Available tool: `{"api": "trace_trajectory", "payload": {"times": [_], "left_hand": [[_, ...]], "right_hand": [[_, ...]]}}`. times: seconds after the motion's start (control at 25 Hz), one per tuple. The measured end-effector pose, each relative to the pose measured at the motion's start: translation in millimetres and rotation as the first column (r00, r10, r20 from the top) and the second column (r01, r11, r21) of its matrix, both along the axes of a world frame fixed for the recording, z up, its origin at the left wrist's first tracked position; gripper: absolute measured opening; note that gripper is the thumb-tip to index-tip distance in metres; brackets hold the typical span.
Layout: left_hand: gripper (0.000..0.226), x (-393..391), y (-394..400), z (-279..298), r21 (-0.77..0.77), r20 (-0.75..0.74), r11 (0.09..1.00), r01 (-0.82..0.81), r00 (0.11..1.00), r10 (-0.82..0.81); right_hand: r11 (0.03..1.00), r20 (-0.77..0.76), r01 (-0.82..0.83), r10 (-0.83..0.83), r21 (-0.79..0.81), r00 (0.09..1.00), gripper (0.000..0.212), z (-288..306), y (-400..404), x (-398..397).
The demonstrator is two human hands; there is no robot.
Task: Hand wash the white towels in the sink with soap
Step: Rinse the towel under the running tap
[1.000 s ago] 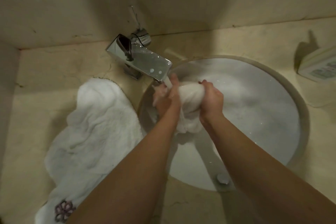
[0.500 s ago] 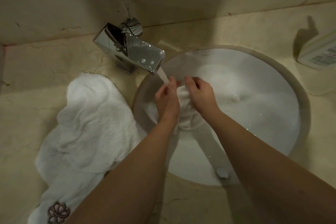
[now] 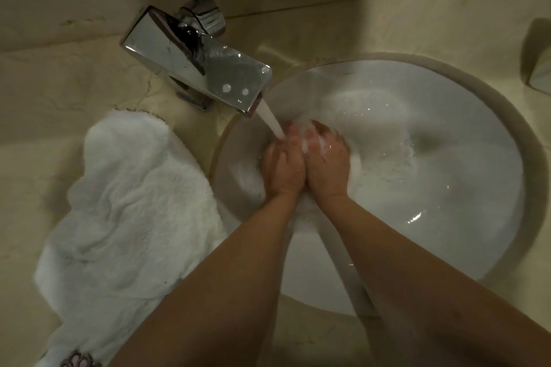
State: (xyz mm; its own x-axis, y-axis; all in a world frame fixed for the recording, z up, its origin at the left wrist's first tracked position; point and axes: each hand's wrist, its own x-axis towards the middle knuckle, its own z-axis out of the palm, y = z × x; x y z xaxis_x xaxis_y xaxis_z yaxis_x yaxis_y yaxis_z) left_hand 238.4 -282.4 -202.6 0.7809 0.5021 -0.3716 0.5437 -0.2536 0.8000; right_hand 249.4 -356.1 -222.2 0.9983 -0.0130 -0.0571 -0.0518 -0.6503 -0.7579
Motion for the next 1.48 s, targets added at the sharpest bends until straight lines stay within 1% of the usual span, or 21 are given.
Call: {"api": "trace_trajectory", "payload": {"times": [0.08, 0.12, 0.2, 0.24, 0.32, 0.36, 0.44, 0.48, 0.6, 0.68, 0.76, 0.84, 0.92, 0.96, 1.04, 1.16, 1.28, 1.32, 1.4, 1.44, 1.48], "left_hand": [[0.060, 4.8, -0.9, -6.1, -0.019, -0.058, 0.999, -0.046, 0.997, 0.045], [0.051, 5.6, -1.3, -6.2, -0.039, -0.080, 0.997, -0.071, 0.995, 0.067], [0.040, 5.8, 0.1, -7.6, -0.126, -0.081, 0.988, -0.085, 0.994, 0.076], [0.044, 5.6, 0.3, -7.0, -0.164, -0.076, 0.982, -0.091, 0.994, 0.079], [0.046, 10.9, -1.9, -4.9, -0.152, -0.105, 0.977, -0.149, 0.985, 0.134], [0.048, 15.0, -3.6, -2.9, -0.083, -0.122, 0.982, -0.169, 0.980, 0.158], [0.054, 23.1, -5.3, -2.2, 0.038, -0.170, 0.984, -0.172, 0.970, 0.176], [0.051, 27.3, -4.8, -2.2, 0.006, -0.187, 0.982, -0.188, 0.965, 0.186], [0.043, 28.5, 2.5, 0.0, -0.114, -0.170, 0.977, -0.180, 0.973, 0.159], [0.042, 24.7, 3.3, 7.6, -0.190, -0.109, 0.968, -0.167, 0.983, 0.148], [0.041, 20.1, 2.0, 16.4, -0.252, -0.057, 0.951, -0.181, 0.983, 0.172], [0.045, 15.9, 2.1, 23.0, -0.248, -0.031, 0.952, -0.180, 0.984, 0.178], [0.056, 13.3, 2.1, 36.6, -0.232, -0.061, 0.948, -0.217, 0.976, 0.208], [0.055, 13.3, 3.4, 46.2, -0.246, -0.110, 0.938, -0.243, 0.969, 0.222], [0.040, 12.8, 7.3, 60.7, -0.332, -0.163, 0.910, -0.248, 0.965, 0.204], [0.027, 5.0, 10.2, 71.0, -0.422, -0.084, 0.879, -0.221, 0.975, 0.205], [0.015, 6.1, 13.7, 73.4, -0.322, 0.058, 0.918, -0.232, 0.963, 0.263], [0.014, 8.3, 15.5, 72.3, -0.276, 0.107, 0.936, -0.218, 0.961, 0.255], [0.013, 11.6, 14.5, 71.9, -0.221, 0.183, 0.963, -0.151, 0.964, 0.193], [0.013, 10.7, 12.4, 69.9, -0.194, 0.198, 0.976, -0.100, 0.970, 0.139], [0.012, 8.6, 10.3, 66.8, -0.138, 0.210, 0.990, -0.036, 0.976, 0.065]], "right_hand": [[0.946, 0.166, -0.006, 0.063, -0.324, 0.984, 0.025, -16.3, 1.5, 2.9], [0.921, 0.169, -0.010, 0.082, -0.390, 0.982, 0.020, -16.2, 2.6, 5.7], [0.895, 0.152, 0.006, 0.069, -0.447, 0.986, 0.023, -17.0, 5.3, 11.7], [0.888, 0.144, 0.020, 0.052, -0.459, 0.988, 0.028, -18.5, 3.9, 13.6], [0.902, 0.085, 0.024, 0.014, -0.432, 0.996, 0.034, -19.5, 0.6, 20.4], [0.906, 0.019, 0.002, 0.006, -0.423, 1.000, 0.033, -17.7, 0.6, 24.5], [0.927, -0.083, -0.055, 0.026, -0.370, 0.996, 0.038, -13.8, 1.6, 31.9], [0.946, -0.097, -0.031, 0.000, -0.323, 0.995, 0.043, -10.4, 1.9, 34.6], [0.983, -0.203, 0.159, -0.175, -0.093, 0.963, 0.051, 7.6, 5.8, 35.6], [0.965, -0.253, 0.261, -0.245, 0.033, 0.936, 0.056, 14.2, 4.0, 32.1], [0.925, -0.268, 0.351, -0.306, 0.141, 0.913, 0.054, 21.3, 2.5, 27.0], [0.885, -0.242, 0.393, -0.337, 0.247, 0.910, 0.053, 32.2, 4.4, 24.0], [0.876, -0.153, 0.376, -0.345, 0.303, 0.926, 0.053, 45.3, 5.4, 24.4], [0.869, -0.115, 0.363, -0.344, 0.337, 0.932, 0.052, 49.9, 5.8, 24.3], [0.848, -0.085, 0.331, -0.326, 0.413, 0.941, 0.048, 55.7, 4.7, 22.8], [0.886, -0.038, 0.191, -0.193, 0.423, 0.980, 0.046, 60.0, -2.5, 18.3], [0.926, -0.001, 0.079, -0.085, 0.369, 0.996, 0.026, 68.1, -10.7, 13.0], [0.910, -0.041, 0.099, -0.090, 0.403, 0.995, 0.023, 70.6, -12.0, 11.5], [0.799, -0.246, 0.275, -0.164, 0.535, 0.955, 0.021, 78.5, -10.9, 10.9], [0.748, -0.342, 0.362, -0.192, 0.556, 0.920, 0.022, 80.9, -11.2, 11.3], [0.733, -0.394, 0.413, -0.213, 0.540, 0.894, 0.021, 81.1, -12.2, 11.9]]}}
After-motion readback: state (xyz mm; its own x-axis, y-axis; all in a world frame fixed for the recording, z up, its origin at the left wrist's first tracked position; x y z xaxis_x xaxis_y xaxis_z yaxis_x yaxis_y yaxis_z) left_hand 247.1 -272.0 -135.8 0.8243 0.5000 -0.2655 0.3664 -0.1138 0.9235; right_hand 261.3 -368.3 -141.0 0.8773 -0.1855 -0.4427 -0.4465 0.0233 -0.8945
